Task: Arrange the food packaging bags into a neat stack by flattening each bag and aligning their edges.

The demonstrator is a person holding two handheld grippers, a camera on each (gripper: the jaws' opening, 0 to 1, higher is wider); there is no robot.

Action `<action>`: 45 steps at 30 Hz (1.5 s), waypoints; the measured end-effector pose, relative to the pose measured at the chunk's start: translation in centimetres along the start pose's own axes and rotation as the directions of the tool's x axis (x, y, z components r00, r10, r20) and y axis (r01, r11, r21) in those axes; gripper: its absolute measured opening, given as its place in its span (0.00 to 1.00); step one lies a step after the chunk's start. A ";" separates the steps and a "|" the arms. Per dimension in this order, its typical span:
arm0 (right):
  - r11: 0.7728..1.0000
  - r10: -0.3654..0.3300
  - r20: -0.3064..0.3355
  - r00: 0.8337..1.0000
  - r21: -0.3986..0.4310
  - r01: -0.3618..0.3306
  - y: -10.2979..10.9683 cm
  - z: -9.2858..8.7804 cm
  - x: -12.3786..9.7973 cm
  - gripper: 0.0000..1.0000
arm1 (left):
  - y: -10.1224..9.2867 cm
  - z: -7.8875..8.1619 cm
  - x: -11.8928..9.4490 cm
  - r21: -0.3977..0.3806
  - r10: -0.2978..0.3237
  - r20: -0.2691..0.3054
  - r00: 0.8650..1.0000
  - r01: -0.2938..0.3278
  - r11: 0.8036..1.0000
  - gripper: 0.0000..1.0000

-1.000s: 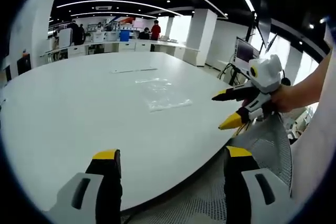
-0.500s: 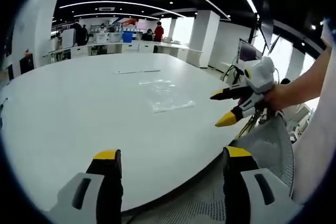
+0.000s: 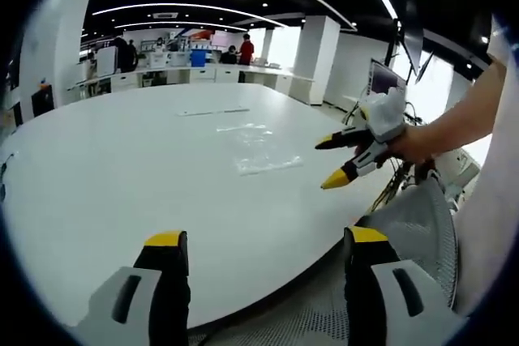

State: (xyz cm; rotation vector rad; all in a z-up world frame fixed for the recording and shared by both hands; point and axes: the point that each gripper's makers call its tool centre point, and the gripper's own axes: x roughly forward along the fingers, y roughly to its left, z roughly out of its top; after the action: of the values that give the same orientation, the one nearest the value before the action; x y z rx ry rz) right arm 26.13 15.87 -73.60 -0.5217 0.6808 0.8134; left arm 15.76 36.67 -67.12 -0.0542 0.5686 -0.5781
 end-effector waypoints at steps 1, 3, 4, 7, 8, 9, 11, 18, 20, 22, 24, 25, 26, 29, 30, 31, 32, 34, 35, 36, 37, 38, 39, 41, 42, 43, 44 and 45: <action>1.000 -0.003 -0.006 1.000 -0.016 0.002 -0.4 -0.1 0.2 0.66 | 0.1 0.0 0.0 0.002 0.003 -0.001 1.000 -0.003 1.000 0.77; 0.999 -0.002 -0.015 1.000 -0.038 0.001 -0.8 -0.2 0.5 0.65 | 0.2 -0.2 0.0 0.001 0.008 -0.006 1.000 -0.008 1.000 0.77; 0.999 -0.003 -0.021 1.000 -0.050 0.002 -1.0 -0.2 0.7 0.64 | 0.2 -0.1 0.0 0.002 0.010 -0.006 1.000 -0.010 1.000 0.77; 0.998 -0.001 -0.025 1.000 -0.066 -0.001 -1.5 -0.2 1.1 0.63 | 0.1 0.1 0.0 0.000 0.014 -0.007 1.000 -0.014 1.000 0.77; 0.997 -0.001 -0.027 1.000 -0.075 -0.001 -1.6 -0.2 1.2 0.63 | 0.0 0.1 0.0 -0.001 0.014 -0.006 1.000 -0.014 1.000 0.77; 0.996 -0.003 -0.033 0.999 -0.091 0.000 -1.9 -0.3 1.3 0.62 | 0.0 0.2 0.0 -0.001 0.014 -0.004 1.000 -0.014 1.000 0.77; 0.995 -0.002 -0.033 0.999 -0.100 -0.002 -2.2 -0.2 1.6 0.61 | 0.1 0.1 0.0 -0.001 0.016 -0.009 1.000 -0.016 1.000 0.77; 0.986 -0.010 -0.059 0.998 -0.165 0.001 -3.3 -0.7 2.3 0.58 | 0.2 0.1 0.0 -0.001 0.022 -0.008 1.000 -0.022 1.000 0.76; 0.983 -0.011 -0.068 0.998 -0.186 -0.002 -3.4 -0.8 2.5 0.57 | 0.2 0.1 0.0 -0.002 0.025 -0.008 1.000 -0.025 1.000 0.76; 0.975 -0.011 -0.077 0.997 -0.222 -0.006 -3.5 -0.9 2.6 0.54 | 0.2 0.1 0.0 0.000 0.026 -0.007 1.000 -0.026 1.000 0.76; 0.967 -0.014 -0.082 0.997 -0.256 -0.008 -3.7 -0.9 2.8 0.52 | 0.3 0.1 0.0 0.000 0.028 -0.009 1.000 -0.028 1.000 0.76; 0.964 -0.015 -0.085 0.996 -0.266 -0.008 -3.8 -0.9 2.9 0.51 | 0.3 0.1 0.0 0.001 0.030 -0.009 1.000 -0.030 1.000 0.76; 0.961 -0.015 -0.085 0.996 -0.278 -0.009 -3.9 -0.9 2.9 0.50 | 0.4 0.1 0.0 0.001 0.031 -0.009 0.999 -0.031 1.000 0.75; 0.946 -0.023 -0.104 0.994 -0.324 -0.012 -4.3 -1.1 3.1 0.46 | 0.3 0.2 0.0 0.002 0.035 -0.011 0.999 -0.035 0.999 0.75; 0.945 -0.022 -0.107 0.994 -0.327 -0.015 -4.3 -1.2 3.2 0.45 | 0.3 0.2 0.0 0.002 0.036 -0.011 0.999 -0.036 0.999 0.75; 0.943 -0.022 -0.110 0.994 -0.331 -0.015 -4.4 -1.2 3.2 0.44 | 0.2 0.3 0.0 0.002 0.037 -0.011 0.999 -0.037 0.999 0.75; 0.938 -0.027 -0.121 0.992 -0.345 -0.017 -4.7 -1.4 3.3 0.44 | 0.2 0.3 0.0 0.002 0.038 -0.011 0.999 -0.038 0.999 0.75; 0.931 -0.030 -0.128 0.991 -0.364 -0.019 -4.9 -1.6 3.4 0.44 | 0.3 0.3 0.0 0.002 0.041 -0.012 0.999 -0.041 0.999 0.75; 0.928 -0.031 -0.129 0.991 -0.372 -0.019 -4.9 -1.5 3.4 0.42 | 0.2 0.3 0.0 0.002 0.041 -0.013 0.999 -0.041 0.999 0.75; 0.919 -0.036 -0.135 0.990 -0.395 -0.020 -5.1 -1.6 3.4 0.40 | 0.1 0.4 0.0 0.002 0.041 -0.013 0.999 -0.041 0.999 0.75; 0.911 -0.040 -0.141 0.989 -0.411 -0.022 -5.3 -1.6 3.4 0.39 | 0.1 0.4 0.0 0.003 0.041 -0.013 0.999 -0.041 0.999 0.75; 0.910 -0.039 -0.140 0.989 -0.414 -0.023 -5.3 -1.6 3.4 0.38 | 0.1 0.4 0.0 0.003 0.042 -0.014 0.999 -0.042 0.999 0.75; 0.907 -0.036 -0.140 0.989 -0.420 -0.027 -5.3 -1.6 3.5 0.37 | 0.1 0.4 0.0 0.003 0.042 -0.015 0.999 -0.042 0.999 0.75; 0.898 -0.039 -0.143 0.989 -0.439 -0.028 -5.5 -1.6 3.6 0.36 | 0.2 0.3 0.0 0.003 0.044 -0.015 0.999 -0.044 0.999 0.75; 0.894 -0.041 -0.145 0.989 -0.447 -0.029 -5.6 -1.6 3.7 0.35 | 0.3 0.3 0.0 0.003 0.045 -0.016 0.999 -0.045 0.999 0.75; 0.889 -0.041 -0.147 0.988 -0.456 -0.031 -5.7 -1.6 3.8 0.34 | 0.4 0.2 0.0 0.002 0.046 -0.017 0.999 -0.046 0.999 0.75; 0.886 -0.042 -0.148 0.988 -0.463 -0.032 -5.8 -1.7 3.8 0.32 | 0.4 0.2 0.0 0.003 0.047 -0.017 0.999 -0.047 0.999 0.75; 0.882 -0.043 -0.149 0.988 -0.471 -0.032 -5.8 -1.7 3.9 0.31 | 0.5 0.2 0.0 0.003 0.048 -0.018 0.999 -0.048 0.999 0.75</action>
State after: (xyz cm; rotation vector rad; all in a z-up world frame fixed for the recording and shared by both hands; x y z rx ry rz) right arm 32.10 13.20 -76.58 -1.0401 0.6213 0.9449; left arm 16.10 37.01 -67.10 -0.0328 0.5850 -0.5334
